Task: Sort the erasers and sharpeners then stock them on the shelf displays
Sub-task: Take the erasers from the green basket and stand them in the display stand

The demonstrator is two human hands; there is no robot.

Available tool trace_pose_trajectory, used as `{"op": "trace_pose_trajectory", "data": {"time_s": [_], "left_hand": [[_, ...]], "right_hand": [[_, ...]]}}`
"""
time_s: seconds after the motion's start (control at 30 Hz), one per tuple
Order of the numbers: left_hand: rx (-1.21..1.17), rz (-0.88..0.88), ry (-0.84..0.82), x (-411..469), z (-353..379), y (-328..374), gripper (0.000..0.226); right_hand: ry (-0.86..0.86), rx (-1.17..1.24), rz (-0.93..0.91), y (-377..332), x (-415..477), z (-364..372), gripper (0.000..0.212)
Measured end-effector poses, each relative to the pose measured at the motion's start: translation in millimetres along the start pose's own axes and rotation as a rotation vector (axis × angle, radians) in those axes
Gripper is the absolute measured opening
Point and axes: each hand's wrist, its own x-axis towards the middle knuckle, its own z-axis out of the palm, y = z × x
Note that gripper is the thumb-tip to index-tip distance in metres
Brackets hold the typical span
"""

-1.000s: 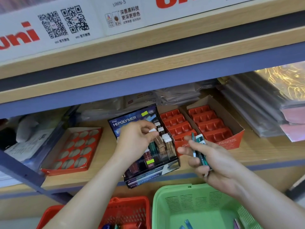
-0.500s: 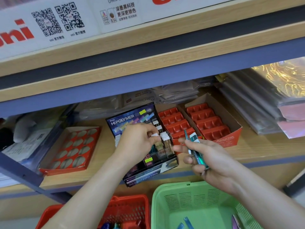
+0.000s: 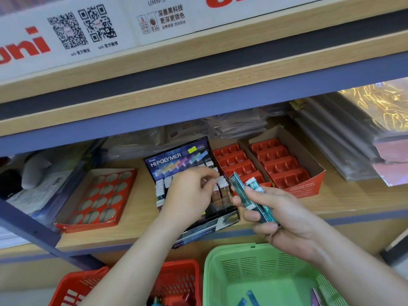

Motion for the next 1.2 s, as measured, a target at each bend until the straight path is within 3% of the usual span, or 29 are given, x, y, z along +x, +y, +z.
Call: {"op": "trace_pose_trajectory", "data": {"time_s": [0.07, 0.1, 0.17, 0.3, 0.43, 0.53, 0.6, 0.73, 0.8, 1.2], "left_hand": [[-0.449, -0.112, -0.100, -6, -9, 12, 0.015], [-0.538, -0.108, -0.156, -10, -12, 16, 0.015], [-0.446, -0.028, -0.193, -17, -13, 20, 0.013], [-0.412, -0.069, -0.056, -23, -15, 17, 0.011], [-0.378, -0.057, -0.024, -32, -13, 17, 0.014], [-0.368, -0.023, -0.203, -38, -11, 14, 0.041], [-0.291, 0.024, -0.222, -38, -10, 13, 0.054], [-0.449, -0.153, 0.080, -19, -25, 2, 0.038], [-0.445, -0.210, 0.192, -8, -30, -8, 0.027], [-0.257, -0.187, 0.126, 6, -15, -21, 0.022]], "right_hand": [[-0.025, -0.052, 0.010, 0, -1, 1, 0.027], [-0.043, -0.088, 0.016, 0, -2, 2, 0.022], [-0.065, -0.143, 0.022, 0, -3, 3, 0.019], [-0.051, -0.148, -0.020, 0, -4, 4, 0.026], [-0.019, -0.176, -0.073, 3, -4, 8, 0.013], [0.004, -0.212, -0.105, 6, -1, 9, 0.012], [0.021, -0.188, -0.089, 6, 0, 9, 0.006], [0.087, 0.078, -0.057, 2, 3, 5, 0.031], [0.104, 0.160, -0.056, -2, 2, 0, 0.034], [0.195, 0.083, -0.027, -3, 1, 1, 0.027]]}}
